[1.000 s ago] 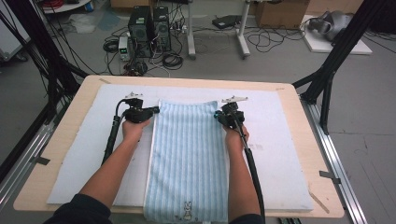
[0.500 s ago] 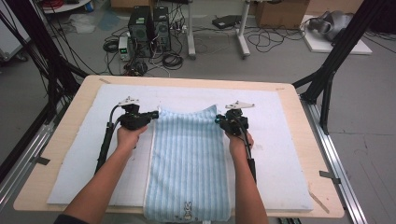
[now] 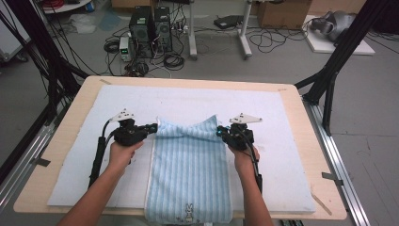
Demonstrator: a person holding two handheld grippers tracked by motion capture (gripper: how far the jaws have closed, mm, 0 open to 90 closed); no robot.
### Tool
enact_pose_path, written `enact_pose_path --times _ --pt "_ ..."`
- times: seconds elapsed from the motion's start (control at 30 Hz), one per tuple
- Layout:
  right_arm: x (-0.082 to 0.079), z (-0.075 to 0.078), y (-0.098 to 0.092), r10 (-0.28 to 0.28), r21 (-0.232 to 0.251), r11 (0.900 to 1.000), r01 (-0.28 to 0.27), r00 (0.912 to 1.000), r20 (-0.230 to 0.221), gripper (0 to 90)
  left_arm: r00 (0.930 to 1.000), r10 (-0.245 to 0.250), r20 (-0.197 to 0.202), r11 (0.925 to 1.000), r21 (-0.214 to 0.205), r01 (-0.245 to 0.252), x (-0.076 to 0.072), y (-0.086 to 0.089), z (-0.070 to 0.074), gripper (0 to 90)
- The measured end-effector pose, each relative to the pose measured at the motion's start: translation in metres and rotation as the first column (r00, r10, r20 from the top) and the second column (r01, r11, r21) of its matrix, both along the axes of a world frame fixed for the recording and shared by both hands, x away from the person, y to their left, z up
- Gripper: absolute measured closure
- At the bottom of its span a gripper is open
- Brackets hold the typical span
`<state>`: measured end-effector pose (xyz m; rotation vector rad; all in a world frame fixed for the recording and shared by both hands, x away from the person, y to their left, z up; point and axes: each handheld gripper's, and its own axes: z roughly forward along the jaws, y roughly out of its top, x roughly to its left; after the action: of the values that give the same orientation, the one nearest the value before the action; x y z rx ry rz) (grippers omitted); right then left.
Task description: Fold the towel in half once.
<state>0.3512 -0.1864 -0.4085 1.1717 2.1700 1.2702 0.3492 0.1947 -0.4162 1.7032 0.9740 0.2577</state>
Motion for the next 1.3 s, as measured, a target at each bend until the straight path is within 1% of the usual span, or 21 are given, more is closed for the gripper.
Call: enact_pose_path --times 0.03,0.07,0.1,0.2,0.27,0.3,0.37,0.47,0.57,0.63,0.67,0.7,0.77,0.87,0.9,1.0,1.03,1.07,1.13,1.2,1.3 --pt "-0.004 -0.001 -0.002 0.001 0.019 0.9998 -0.001 1.0 -0.003 84.9 1.0 -0.006 0.004 0.9999 -0.013 0.006 -0.005 0.0 -0.001 87.9" --pt "-0.008 -0.001 -0.003 -0.002 0.033 0.9994 0.002 1.0 -0.001 84.8 0.9997 -0.025 0.002 0.9997 0.005 0.025 -0.009 0.0 -0.001 87.9" --pt "-0.013 -0.001 -0.004 -0.003 0.044 0.999 0.003 1.0 0.002 84.8 0.9992 -0.038 0.013 0.9985 0.039 0.037 -0.014 -0.002 -0.001 87.8" --pt "-0.026 -0.001 -0.005 0.007 0.026 0.9996 -0.008 0.9997 0.024 84.8 0.9986 -0.049 0.019 0.9985 0.026 0.049 -0.025 -0.002 -0.003 87.8" --pt "-0.033 -0.005 -0.007 0.011 0.018 0.9998 -0.011 0.9996 0.027 84.9 0.9985 -0.054 0.013 0.9978 0.039 0.053 -0.03 -0.002 -0.006 87.8" --pt "-0.036 -0.006 -0.009 0.012 0.025 0.9996 -0.012 0.9998 0.018 84.8 0.9983 -0.056 0.013 0.9971 0.051 0.056 -0.032 -0.002 -0.007 87.8" --pt "-0.041 -0.011 -0.012 0.014 0.036 0.9992 -0.014 0.9998 0.011 84.7 0.9982 -0.06 0.006 0.9977 0.032 0.059 -0.037 -0.002 -0.009 87.7" --pt "-0.049 -0.018 -0.015 0.019 0.065 0.9977 -0.018 0.9998 -0.007 84.4 0.9972 -0.074 -0.006 0.9956 0.057 0.075 -0.043 -0.002 -0.013 87.6" --pt "-0.055 -0.023 -0.015 0.02 0.06 0.998 -0.019 0.9996 -0.018 83.5 0.9957 -0.091 -0.018 0.9897 0.109 0.092 -0.049 -0.003 -0.017 87.3" --pt "-0.058 -0.026 -0.015 0.022 0.044 0.9988 -0.02 0.9994 -0.026 82.2 0.9961 -0.083 -0.028 0.992 0.092 0.086 -0.05 -0.001 -0.019 86.5" --pt "-0.058 -0.026 -0.015 0.023 0.032 0.9992 -0.022 0.9993 -0.028 80.5 0.9964 -0.077 -0.035 0.9919 0.099 0.08 -0.05 0.0 -0.019 84.3" --pt "-0.059 -0.026 -0.015 0.019 0.023 0.9996 -0.019 0.9993 -0.031 77.0 0.9966 -0.068 -0.046 0.9919 0.104 0.073 -0.05 0.0 -0.019 78.1" --pt "-0.059 -0.024 -0.015 0.014 0.009 0.9999 -0.014 0.9995 -0.029 68.4 0.9985 -0.031 -0.045 0.9956 0.087 0.035 -0.048 0.003 -0.018 55.7" --pt "-0.056 -0.017 -0.017 -0.015 0.012 0.9998 0.015 0.9995 -0.028 52.9 0.9994 0.029 -0.018 0.9984 0.049 -0.028 -0.041 0.012 -0.013 44.7" --pt "-0.054 -0.015 -0.018 -0.026 0.02 0.9994 0.026 0.9992 -0.03 48.1 0.9989 0.043 -0.017 0.9988 0.026 -0.042 -0.037 0.014 -0.012 42.8" --pt "-0.043 -0.007 -0.021 -0.047 0.052 0.9974 0.049 0.9977 -0.049 39.4 0.9986 0.042 -0.031 0.9985 0.038 -0.041 -0.023 0.016 -0.008 40.2" --pt "-0.037 -0.006 -0.022 -0.048 0.057 0.9971 0.051 0.9972 -0.057 36.9 0.9989 0.04 -0.026 0.999 0.021 -0.039 -0.018 0.016 -0.008 39.4" --pt "-0.031 -0.005 -0.021 -0.048 0.053 0.9972 0.052 0.9962 -0.072 34.2 0.9986 0.036 -0.038 0.9991 0.025 -0.035 -0.013 0.015 -0.007 38.9" --pt "-0.021 -0.005 -0.019 -0.055 0.039 0.9975 0.059 0.9937 -0.097 31.2 0.9984 0.03 -0.048 0.9992 0.03 -0.028 -0.005 0.012 -0.006 36.7" --pt "-0.012 -0.006 -0.015 -0.049 0.005 0.9987 0.05 0.9931 -0.107 31.0 0.9985 0.02 -0.051 0.9989 0.044 -0.018 0.001 0.007 -0.008 33.9" --pt "-0.002 -0.007 -0.008 -0.054 -0.035 0.9981 0.05 0.9927 -0.108 25.6 0.9971 0.019 -0.074 0.9964 0.084 -0.013 0.007 0.0 -0.013 32.7"
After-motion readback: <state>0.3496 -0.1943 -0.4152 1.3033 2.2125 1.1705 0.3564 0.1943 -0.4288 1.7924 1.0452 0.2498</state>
